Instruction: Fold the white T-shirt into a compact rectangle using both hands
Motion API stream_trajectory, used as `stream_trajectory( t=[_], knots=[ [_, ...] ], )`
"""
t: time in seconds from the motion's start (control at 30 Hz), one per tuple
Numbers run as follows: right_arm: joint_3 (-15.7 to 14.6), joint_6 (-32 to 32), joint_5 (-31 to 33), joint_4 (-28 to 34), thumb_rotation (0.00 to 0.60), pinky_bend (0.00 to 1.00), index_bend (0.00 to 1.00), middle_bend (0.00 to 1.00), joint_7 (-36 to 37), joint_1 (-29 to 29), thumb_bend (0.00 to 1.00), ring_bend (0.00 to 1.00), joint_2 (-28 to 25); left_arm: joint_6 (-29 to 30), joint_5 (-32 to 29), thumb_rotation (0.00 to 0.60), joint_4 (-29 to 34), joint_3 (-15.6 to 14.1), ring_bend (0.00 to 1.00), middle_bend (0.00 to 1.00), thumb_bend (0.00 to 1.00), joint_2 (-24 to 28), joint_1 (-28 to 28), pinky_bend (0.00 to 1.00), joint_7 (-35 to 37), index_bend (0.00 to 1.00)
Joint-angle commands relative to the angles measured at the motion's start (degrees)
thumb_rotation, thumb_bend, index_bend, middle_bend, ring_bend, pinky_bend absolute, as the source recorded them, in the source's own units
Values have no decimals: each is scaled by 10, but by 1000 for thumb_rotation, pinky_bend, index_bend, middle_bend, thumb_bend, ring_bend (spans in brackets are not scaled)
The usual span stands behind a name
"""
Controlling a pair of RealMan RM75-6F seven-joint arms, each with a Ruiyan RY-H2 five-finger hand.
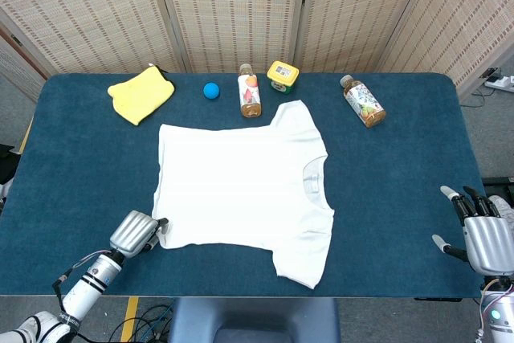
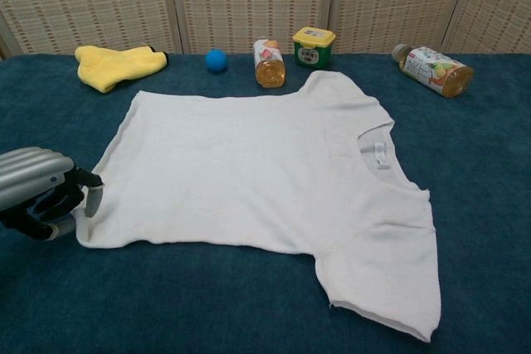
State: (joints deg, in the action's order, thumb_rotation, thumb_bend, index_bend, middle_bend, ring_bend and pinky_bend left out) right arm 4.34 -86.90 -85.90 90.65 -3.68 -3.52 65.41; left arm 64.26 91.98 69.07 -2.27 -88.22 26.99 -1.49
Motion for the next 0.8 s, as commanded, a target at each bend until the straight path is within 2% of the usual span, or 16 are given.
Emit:
stream_trajectory(
  t=[0.03, 0.37, 0.67, 0.73, 0.8],
  knots=[
    [0, 0, 0, 0, 600, 196, 145, 259, 0, 0, 148, 165, 0, 0, -1, 600, 0, 0, 796, 861, 432, -1, 0, 912, -1, 561],
    [-2, 7, -8, -4, 600, 195, 145, 259, 6, -6, 147, 168, 3, 3, -11, 600, -8, 3, 806, 868, 446, -8, -1, 912, -17, 624],
    [-26, 68, -91, -8, 600, 197, 145, 267, -3, -63, 183, 174, 11, 34, -24, 600, -10, 11, 812, 880, 475, -17, -17, 916, -44, 662],
    [-30, 86, -111, -11, 600, 247, 146, 301, -12, -81, 185, 218, 16, 34, -27, 600, -7, 12, 812, 880, 478, -16, -19, 917, -49, 665],
    [-34, 105, -135, -17, 600, 459, 155, 403, -25, -102, 190, 382, 25, 33, -33, 600, -2, 12, 812, 880, 478, -15, -21, 917, -55, 664]
  ],
)
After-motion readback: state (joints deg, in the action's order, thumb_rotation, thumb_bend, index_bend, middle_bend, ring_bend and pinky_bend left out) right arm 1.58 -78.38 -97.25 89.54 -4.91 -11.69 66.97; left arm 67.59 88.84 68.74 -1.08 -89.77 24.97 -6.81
